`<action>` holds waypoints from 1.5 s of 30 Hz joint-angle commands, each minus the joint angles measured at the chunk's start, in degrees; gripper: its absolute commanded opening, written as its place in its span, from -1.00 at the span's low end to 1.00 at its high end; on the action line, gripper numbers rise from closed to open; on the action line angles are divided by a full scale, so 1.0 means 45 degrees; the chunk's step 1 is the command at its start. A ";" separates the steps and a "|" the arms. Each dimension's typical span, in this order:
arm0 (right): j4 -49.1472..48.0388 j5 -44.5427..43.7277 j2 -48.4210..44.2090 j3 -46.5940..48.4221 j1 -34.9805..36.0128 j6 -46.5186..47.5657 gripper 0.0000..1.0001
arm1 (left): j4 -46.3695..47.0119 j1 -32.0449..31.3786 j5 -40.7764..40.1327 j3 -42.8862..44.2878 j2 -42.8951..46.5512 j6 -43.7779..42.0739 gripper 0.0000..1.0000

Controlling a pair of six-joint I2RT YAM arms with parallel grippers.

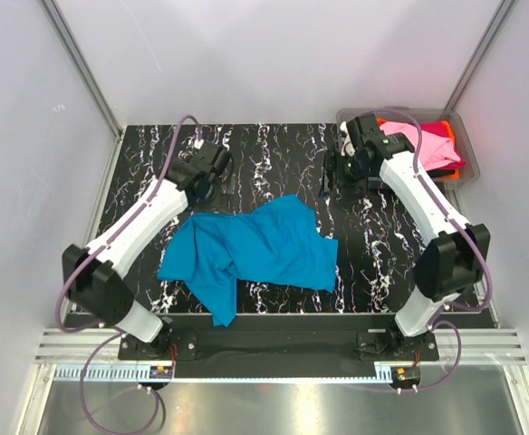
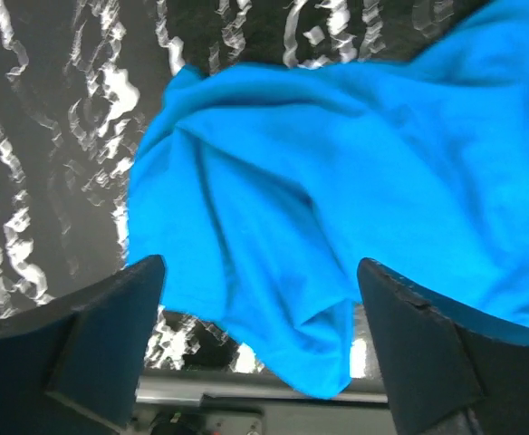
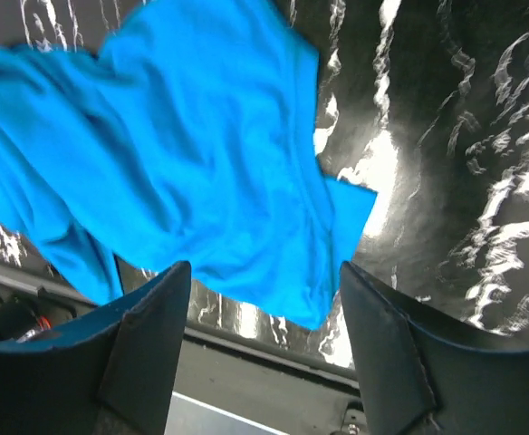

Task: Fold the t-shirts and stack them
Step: Flatten the tshirt out

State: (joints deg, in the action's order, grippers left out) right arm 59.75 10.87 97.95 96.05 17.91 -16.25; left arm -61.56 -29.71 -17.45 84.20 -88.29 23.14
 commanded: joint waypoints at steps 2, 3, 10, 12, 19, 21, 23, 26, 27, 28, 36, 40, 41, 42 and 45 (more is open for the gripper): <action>-0.0383 0.1057 -0.1588 -0.3830 0.0199 -0.0040 0.48 | 0.1332 -0.0154 0.2694 -0.2046 0.2722 0.0171 0.65; -0.1044 0.1234 -0.1746 -0.4405 0.0180 -0.0176 0.47 | 0.1974 -0.0193 0.3112 -0.3135 0.3054 0.0442 0.60; -0.3566 0.1979 -0.1359 -0.5760 0.0219 -0.0686 0.41 | 0.2352 0.0330 0.1831 -0.3928 0.3801 0.0211 0.64; -0.3862 0.1706 -0.0579 -0.5156 0.0277 -0.0666 0.40 | 0.2255 0.1111 0.2060 -0.3577 0.3352 -0.0062 0.74; -0.3296 0.0048 0.2547 -0.2225 0.0941 -0.0823 0.41 | 0.2157 0.3693 0.3781 -0.3984 0.2062 0.0425 0.78; -0.3335 -0.0305 0.3075 -0.1737 0.0941 -0.0415 0.48 | 0.2389 0.3713 0.3100 -0.4548 0.2003 0.0464 0.82; -0.3316 -0.0638 0.3794 -0.1015 0.0941 -0.0004 0.52 | 0.2546 0.3751 0.2321 -0.4766 0.1848 0.0464 0.84; -0.3122 -0.1028 0.4829 0.0153 0.0941 0.0408 0.56 | 0.2741 0.3869 0.2159 -0.4767 0.1165 0.0445 0.82; -0.2966 -0.1184 0.5066 0.0449 0.0941 0.0350 0.56 | 0.2762 0.3908 0.2160 -0.4747 0.0951 0.0406 0.82; -0.2926 -0.1341 0.5282 0.0878 0.0941 0.0311 0.57 | 0.2801 0.3947 0.2121 -0.4689 0.0620 0.0425 0.81; -0.2321 -0.1635 0.6884 0.2249 0.0961 -0.0216 0.38 | 0.3387 0.4025 0.1808 -0.4747 -0.0613 0.0522 0.51; -0.2359 -0.1635 0.6983 0.2074 0.1019 -0.0256 0.11 | 0.3543 0.4142 0.1769 -0.4981 -0.0926 0.0582 0.38; -0.2340 -0.1635 0.7002 0.1977 0.1000 -0.0256 0.08 | 0.3563 0.4123 0.1866 -0.4981 -0.1062 0.0543 0.33; -0.2339 -0.1616 0.7002 0.1898 0.1019 -0.0256 0.06 | 0.3582 0.4142 0.1905 -0.4981 -0.1141 0.0484 0.28; -0.2339 -0.1576 0.7139 0.1820 0.1020 -0.0256 -0.05 | 0.3699 0.4142 0.2061 -0.5060 -0.1259 0.0309 0.07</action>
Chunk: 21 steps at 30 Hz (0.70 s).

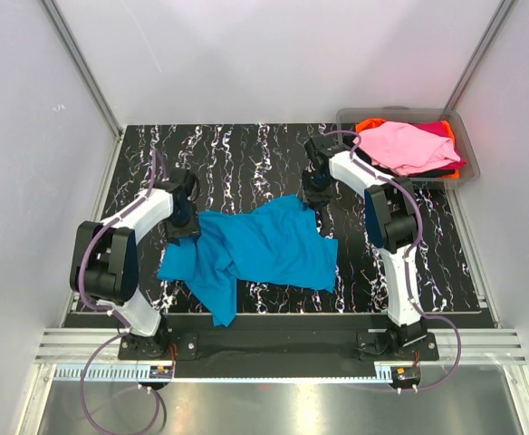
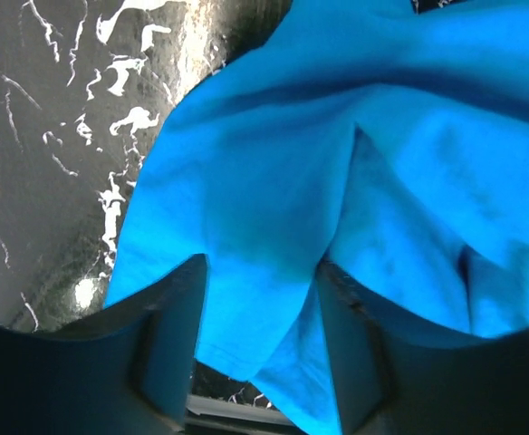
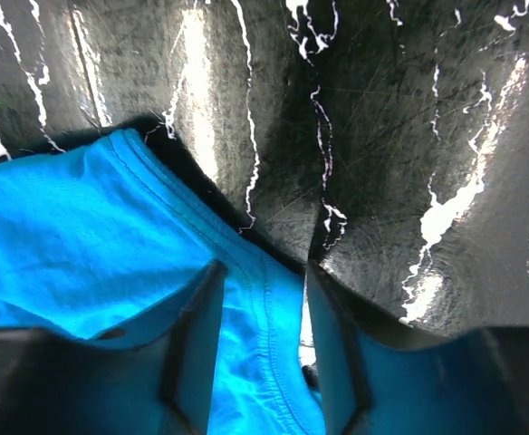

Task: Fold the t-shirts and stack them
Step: Flatten the tshirt out

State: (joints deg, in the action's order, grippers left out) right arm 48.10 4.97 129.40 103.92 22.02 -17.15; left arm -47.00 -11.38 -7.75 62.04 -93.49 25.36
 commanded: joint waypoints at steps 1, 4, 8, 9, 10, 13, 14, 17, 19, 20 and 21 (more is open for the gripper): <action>0.0230 -0.0323 0.0150 0.0052 0.0126 -0.0037 -0.19 | 0.0465 0.0067 0.0002 -0.0135 -0.0083 -0.0284 0.01; 0.0249 -0.0538 0.0131 0.0207 0.0087 -0.0057 -0.61 | 0.0504 0.0048 0.0354 -0.0310 0.0189 -0.0324 -0.41; 0.0288 -0.1006 -0.0627 0.0091 0.0106 -0.0115 -1.00 | 0.0621 0.0048 0.0842 -0.0778 0.1338 -0.0343 -1.00; 0.0289 -0.1046 -0.0902 -0.0006 0.0106 -0.0115 -1.00 | 0.0621 0.0048 0.0843 -0.0837 0.1633 -0.0344 -1.00; 0.0289 -0.1452 -0.1543 -0.0239 0.0087 -0.0135 -1.00 | 0.0602 0.0067 0.0766 -0.0876 0.2022 -0.0344 -1.00; 0.0308 -0.1923 -0.2601 -0.0805 0.0106 -0.0154 -1.00 | 0.0524 0.0029 0.0862 -0.1033 0.3799 -0.0168 -1.00; 0.0308 -0.1983 -0.3378 -0.0943 0.0106 -0.0193 -1.00 | 0.0465 0.0009 0.0940 -0.1072 0.4248 -0.0110 -1.00; 0.0289 -0.2276 -0.5076 -0.1508 0.0106 -0.0330 -1.00 | 0.0096 -0.0050 0.0922 -0.0917 0.6337 -0.0148 -1.00; 0.0289 -0.2374 -0.5979 -0.1841 0.0126 -0.0175 -1.00 | -0.0217 -0.0031 0.0746 -0.0722 0.7836 -0.0304 -1.00; 0.0308 -0.2394 -0.6834 -0.1920 0.0107 -0.0058 -1.00 | -0.0664 -0.0011 0.0417 -0.0488 0.8311 -0.0324 -1.00; 0.0308 -0.2413 -0.7287 -0.2018 0.0106 0.0137 -1.00 | -0.0842 -0.0030 0.0317 -0.0370 0.8818 -0.0324 -1.00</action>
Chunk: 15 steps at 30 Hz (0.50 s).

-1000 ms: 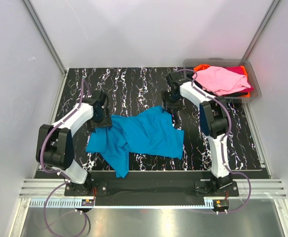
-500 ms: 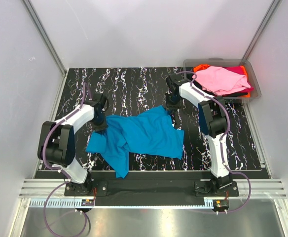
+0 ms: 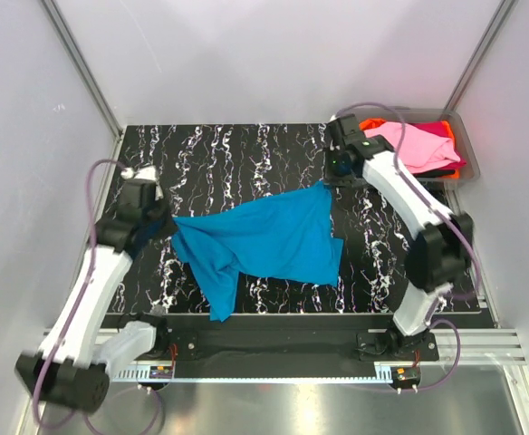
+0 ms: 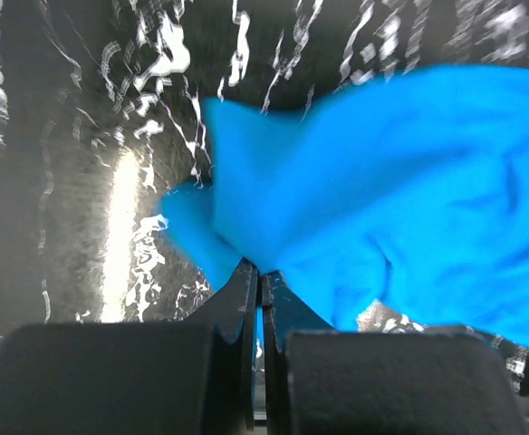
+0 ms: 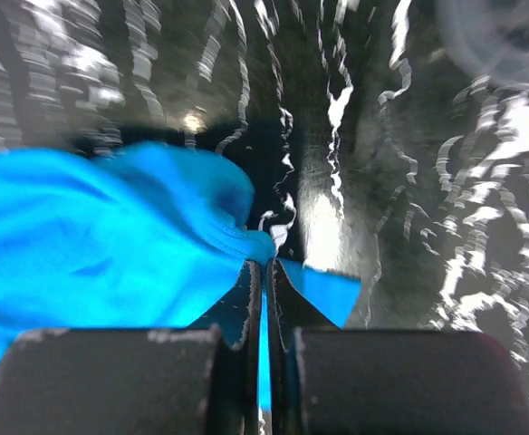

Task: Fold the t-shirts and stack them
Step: Flatten the tshirt out

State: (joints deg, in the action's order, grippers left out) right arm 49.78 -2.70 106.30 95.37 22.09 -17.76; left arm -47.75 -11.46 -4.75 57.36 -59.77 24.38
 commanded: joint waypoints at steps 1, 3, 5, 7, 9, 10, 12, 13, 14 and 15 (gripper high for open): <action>-0.0047 -0.0805 -0.2622 -0.0332 0.0111 0.0313 -1.00 | -0.0833 0.0008 -0.0369 0.0806 0.2373 -0.0125 -1.00; -0.0105 -0.0865 -0.4144 -0.0626 0.0092 0.0391 -1.00 | -0.1127 -0.0011 -0.0194 0.1196 0.3257 -0.0261 -1.00; -0.0260 -0.0573 -0.5862 -0.1172 0.0073 0.0547 -1.00 | -0.1167 -0.0011 0.0078 0.1528 0.4488 -0.0378 -1.00; -0.0864 -0.0591 -0.7847 -0.1892 0.0073 0.0723 -1.00 | -0.1031 -0.0011 0.0041 0.1724 0.5212 -0.0534 -1.00; -0.1585 -0.0785 -0.9124 -0.2305 0.0092 0.1034 -1.00 | -0.0991 -0.0030 -0.0018 0.2464 0.5956 -0.1041 -1.00; -0.1725 -0.1058 -1.0097 -0.2365 0.0092 0.1133 -1.00 | -0.0991 -0.0031 -0.0153 0.3221 0.6035 -0.1256 -1.00; -0.1746 -0.1080 -1.0710 -0.2055 0.0092 0.1347 -1.00 | -0.0972 -0.0108 -0.0174 0.4045 0.5939 -0.1686 -1.00; -0.1726 -0.0809 -1.1196 -0.1647 0.0092 0.1387 -1.00 | -0.0991 -0.0205 -0.0077 0.4513 0.5841 -0.1765 -1.00; -0.1745 -0.0632 -1.1394 -0.1450 0.0092 0.1368 -1.00 | -0.0914 -0.0284 0.0233 0.5330 0.5724 -0.1940 -1.00; -0.1746 -0.0457 -1.1589 -0.1255 0.0092 0.1388 -1.00 | -0.0855 -0.0362 0.0371 0.5706 0.5549 -0.1980 -1.00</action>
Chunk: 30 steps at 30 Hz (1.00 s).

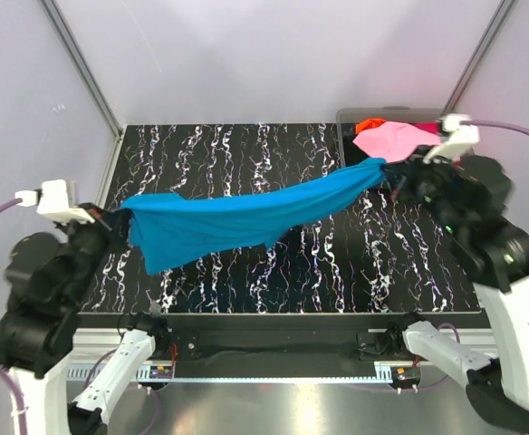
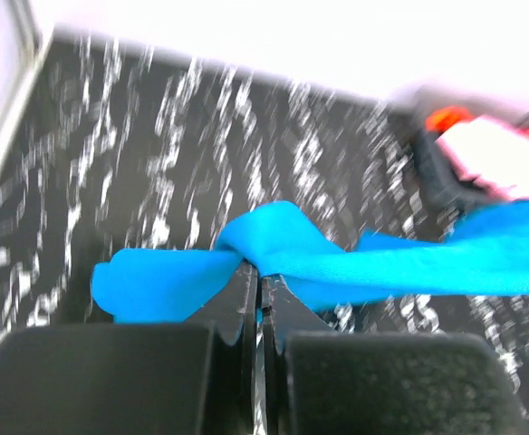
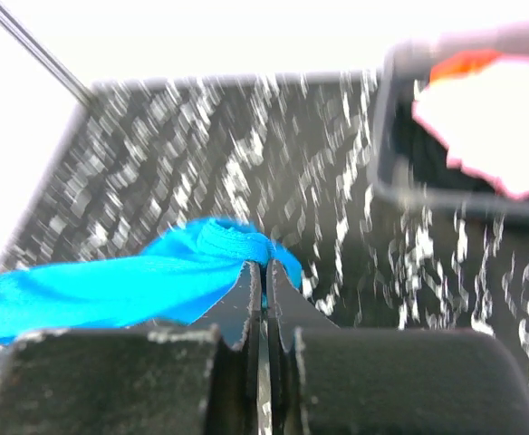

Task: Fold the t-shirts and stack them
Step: Flatten the tshirt out

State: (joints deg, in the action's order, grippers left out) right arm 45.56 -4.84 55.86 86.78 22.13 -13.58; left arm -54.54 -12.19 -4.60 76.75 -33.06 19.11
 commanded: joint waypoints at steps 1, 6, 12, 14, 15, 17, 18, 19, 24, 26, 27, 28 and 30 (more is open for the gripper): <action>-0.0789 0.0369 -0.0768 0.1004 0.0102 0.0441 -1.00 | 0.0733 -0.0241 0.0590 0.1691 -0.0465 -0.0868 -1.00; -0.0691 0.0063 -0.1513 0.1808 0.0082 0.0150 -1.00 | 0.1358 -0.0319 -0.0048 0.2087 -0.0310 -0.1454 -1.00; -0.0964 -0.1403 -0.0013 0.1907 0.0102 -0.0514 -1.00 | 0.1379 -0.0319 -0.2100 0.0836 -0.0972 0.0027 -1.00; -0.0964 -0.1931 0.1274 0.2081 0.0082 -0.0789 -1.00 | 0.1437 -0.0300 -0.2161 0.0504 -0.1808 0.0380 -1.00; -0.0945 -0.1971 0.1762 0.2198 0.0082 -0.0829 -1.00 | 0.1457 -0.0319 -0.2181 0.0464 -0.2162 0.0478 -1.00; -0.0945 -0.2126 0.3363 0.2569 0.0082 -0.0770 -1.00 | 0.1360 -0.0300 -0.2297 0.0249 -0.3543 0.0499 -1.00; -0.0984 -0.2224 0.3891 0.2686 0.0063 -0.0674 -1.00 | 0.1321 -0.0319 -0.2414 0.0268 -0.4093 0.0537 -1.00; -0.0965 -0.2322 0.5018 0.2997 0.0043 -0.0634 -1.00 | 0.1339 -0.0320 -0.2608 0.0114 -0.4563 0.0615 -1.00; -0.1121 -0.2713 0.8324 0.4440 -0.0171 -0.0010 -1.00 | 0.1242 -0.0300 -0.3682 0.0462 -0.8715 0.0285 -1.00; -0.1140 -0.2733 1.0101 0.5106 -0.0385 0.0147 -1.00 | 0.1008 -0.0222 -0.4210 0.1534 -1.0283 -0.0143 -1.00; -0.1102 -0.2733 1.0687 0.5496 -0.0599 0.0206 -1.00 | 0.1008 -0.0183 -0.4444 0.1925 -1.0909 -0.0262 -1.00; -0.1082 -0.2559 1.1834 0.6428 -0.0717 0.0245 -1.00 | 0.1027 -0.0144 -0.4775 0.2702 -1.2288 -0.0379 -0.99; -0.0946 -0.2479 1.2798 0.7293 -0.1029 0.0304 -1.00 | 0.0969 0.0128 -0.4953 0.3624 -1.3604 -0.0750 -0.76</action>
State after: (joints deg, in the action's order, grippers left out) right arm 42.78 -13.98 111.24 111.98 20.03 -13.76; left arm -51.59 -13.08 -20.93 85.84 -89.91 18.55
